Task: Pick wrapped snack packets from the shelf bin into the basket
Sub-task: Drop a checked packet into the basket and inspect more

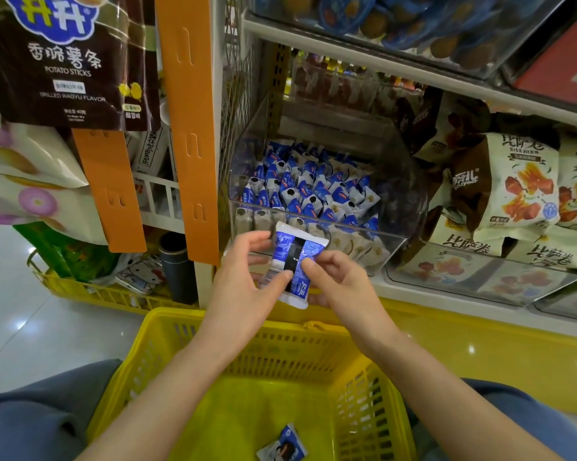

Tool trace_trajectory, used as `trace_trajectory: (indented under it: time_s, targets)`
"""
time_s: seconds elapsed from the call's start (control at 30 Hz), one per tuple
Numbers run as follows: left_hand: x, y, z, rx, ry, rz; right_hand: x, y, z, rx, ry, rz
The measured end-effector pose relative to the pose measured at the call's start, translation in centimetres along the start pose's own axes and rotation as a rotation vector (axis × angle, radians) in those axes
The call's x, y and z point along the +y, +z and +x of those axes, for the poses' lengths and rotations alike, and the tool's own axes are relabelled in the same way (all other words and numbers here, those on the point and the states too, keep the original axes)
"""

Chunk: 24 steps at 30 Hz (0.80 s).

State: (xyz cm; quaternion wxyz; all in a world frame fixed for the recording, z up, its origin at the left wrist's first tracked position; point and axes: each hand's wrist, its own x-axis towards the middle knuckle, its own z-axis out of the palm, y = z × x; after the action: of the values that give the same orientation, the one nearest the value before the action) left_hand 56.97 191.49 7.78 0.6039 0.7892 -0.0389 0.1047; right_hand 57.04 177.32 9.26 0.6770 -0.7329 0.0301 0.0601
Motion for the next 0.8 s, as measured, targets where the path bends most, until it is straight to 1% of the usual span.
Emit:
trace_trajectory:
  time_s: [0.1, 0.33, 0.43, 0.57, 0.7, 0.8]
  targets:
    - [-0.5, 0.4, -0.5, -0.036, 0.087, 0.148, 0.2, 0.2, 0.0, 0.039, 0.006, 0.017]
    - [-0.8, 0.1, -0.7, -0.076, 0.157, 0.259, 0.1, 0.6, -0.4, 0.009, -0.021, 0.107]
    - [-0.8, 0.0, -1.1, -0.064, 0.235, 0.38, 0.5, 0.9, -0.5, 0.003, -0.049, 0.018]
    - [-0.7, -0.2, -1.2, -0.056, 0.294, 0.544, 1.3, 1.2, -0.5, -0.012, -0.076, -0.091]
    - [-0.5, -0.5, -1.3, -0.117, 0.357, 0.719, 1.7, 1.2, -0.5, -0.002, -0.158, -0.255]
    - [-0.8, -0.4, -1.1, -0.111, 0.343, 0.682, 1.8, 1.2, -0.4, 0.002, -0.177, -0.318]
